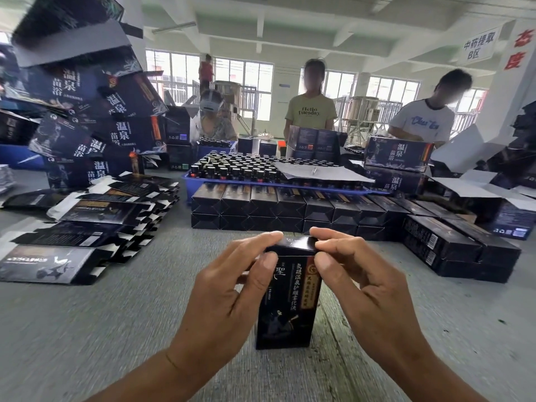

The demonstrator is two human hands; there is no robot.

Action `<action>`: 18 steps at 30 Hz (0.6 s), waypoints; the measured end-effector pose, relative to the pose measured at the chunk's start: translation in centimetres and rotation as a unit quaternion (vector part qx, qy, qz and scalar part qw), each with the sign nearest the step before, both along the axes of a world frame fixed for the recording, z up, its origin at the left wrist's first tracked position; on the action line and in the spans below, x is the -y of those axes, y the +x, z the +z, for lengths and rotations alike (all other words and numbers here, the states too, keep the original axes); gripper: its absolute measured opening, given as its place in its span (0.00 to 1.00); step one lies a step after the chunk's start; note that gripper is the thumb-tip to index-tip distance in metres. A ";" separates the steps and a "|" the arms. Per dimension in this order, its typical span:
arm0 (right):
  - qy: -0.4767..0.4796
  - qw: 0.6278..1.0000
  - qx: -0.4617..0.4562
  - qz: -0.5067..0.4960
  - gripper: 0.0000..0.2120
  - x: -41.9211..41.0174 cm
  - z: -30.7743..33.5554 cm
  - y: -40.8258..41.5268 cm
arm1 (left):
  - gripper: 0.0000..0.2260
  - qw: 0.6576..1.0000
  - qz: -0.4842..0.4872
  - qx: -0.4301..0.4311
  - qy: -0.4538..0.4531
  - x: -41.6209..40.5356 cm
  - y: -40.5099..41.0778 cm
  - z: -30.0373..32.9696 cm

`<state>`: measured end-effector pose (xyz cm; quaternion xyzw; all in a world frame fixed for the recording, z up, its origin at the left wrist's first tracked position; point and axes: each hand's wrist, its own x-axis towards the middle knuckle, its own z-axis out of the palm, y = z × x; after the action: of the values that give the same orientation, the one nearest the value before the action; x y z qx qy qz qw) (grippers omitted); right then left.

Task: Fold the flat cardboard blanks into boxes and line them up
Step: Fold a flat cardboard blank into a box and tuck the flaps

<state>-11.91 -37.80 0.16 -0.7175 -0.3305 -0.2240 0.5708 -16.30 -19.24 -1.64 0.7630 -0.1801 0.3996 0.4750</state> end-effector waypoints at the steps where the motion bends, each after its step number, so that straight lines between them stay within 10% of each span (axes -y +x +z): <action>1: -0.004 1.000 0.007 -0.007 0.04 0.0 -0.1 0.1 | 0.12 1.000 0.010 0.014 0.012 -0.1 0.1 0.0; 10: -0.102 0.993 -0.015 -0.065 0.20 -0.5 -1.3 0.5 | 0.17 0.997 0.024 -0.044 0.059 -1.0 0.6 -1.2; 18: -0.356 0.931 -0.005 -0.078 0.35 -2.1 -3.4 0.1 | 0.18 0.973 0.002 -0.137 -0.187 -1.9 2.0 -1.2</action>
<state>-11.85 -35.68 -3.19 -0.8981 -0.3290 -0.1321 0.2602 -14.26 -17.30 -2.88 0.7086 -0.0340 0.3191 0.6284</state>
